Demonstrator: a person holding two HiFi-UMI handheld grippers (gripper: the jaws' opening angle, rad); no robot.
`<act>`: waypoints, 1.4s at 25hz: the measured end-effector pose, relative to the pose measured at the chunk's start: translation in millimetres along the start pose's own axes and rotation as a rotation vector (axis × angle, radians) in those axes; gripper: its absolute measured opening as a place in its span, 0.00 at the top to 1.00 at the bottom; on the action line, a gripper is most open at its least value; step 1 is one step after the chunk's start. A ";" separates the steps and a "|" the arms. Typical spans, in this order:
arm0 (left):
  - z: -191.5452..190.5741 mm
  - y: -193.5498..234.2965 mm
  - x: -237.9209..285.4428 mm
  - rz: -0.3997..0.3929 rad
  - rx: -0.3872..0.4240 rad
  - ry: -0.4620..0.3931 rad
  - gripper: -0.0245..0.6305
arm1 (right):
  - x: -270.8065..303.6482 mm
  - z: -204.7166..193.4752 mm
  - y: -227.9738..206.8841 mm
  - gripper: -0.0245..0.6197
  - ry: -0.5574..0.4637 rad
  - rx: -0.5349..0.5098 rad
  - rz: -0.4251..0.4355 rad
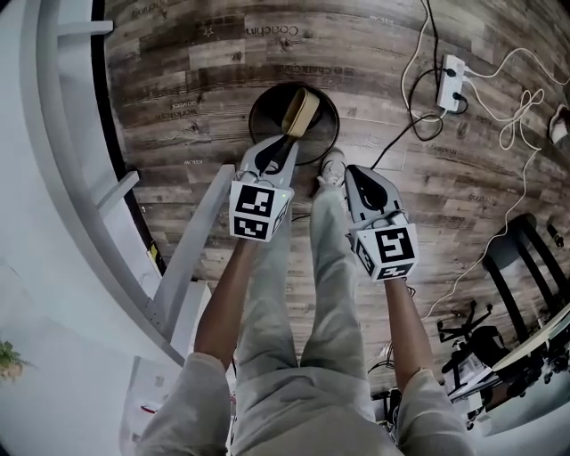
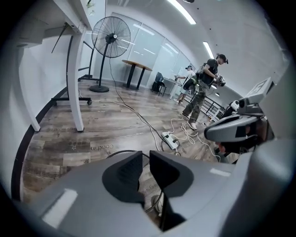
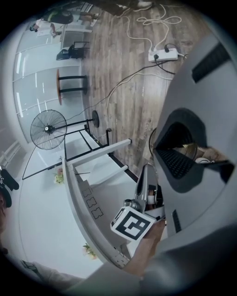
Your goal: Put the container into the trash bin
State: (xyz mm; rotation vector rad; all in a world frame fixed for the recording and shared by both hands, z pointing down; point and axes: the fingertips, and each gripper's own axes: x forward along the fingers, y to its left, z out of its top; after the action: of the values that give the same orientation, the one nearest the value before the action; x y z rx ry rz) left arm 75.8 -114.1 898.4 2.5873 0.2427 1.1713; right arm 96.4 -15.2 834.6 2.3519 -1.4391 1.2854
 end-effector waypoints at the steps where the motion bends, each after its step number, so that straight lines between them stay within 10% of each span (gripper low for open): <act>1: 2.2 -1.1 -5.4 0.001 0.001 -0.006 0.88 | 1.1 0.9 1.4 0.94 0.000 -0.002 0.002; 18: 18.0 5.0 -95.9 0.034 -0.123 -0.102 0.95 | -3.8 18.1 35.5 0.94 -0.008 -0.013 0.014; 35: 132.3 -22.1 -161.9 0.031 -0.007 -0.273 0.95 | -73.3 124.8 55.3 0.94 -0.161 -0.087 -0.018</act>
State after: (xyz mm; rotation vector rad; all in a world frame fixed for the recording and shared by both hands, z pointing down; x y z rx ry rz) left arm 68.8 -162.3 693.9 2.7141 0.1397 0.8127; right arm 114.7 -54.5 685.9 2.4524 -1.4812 1.0282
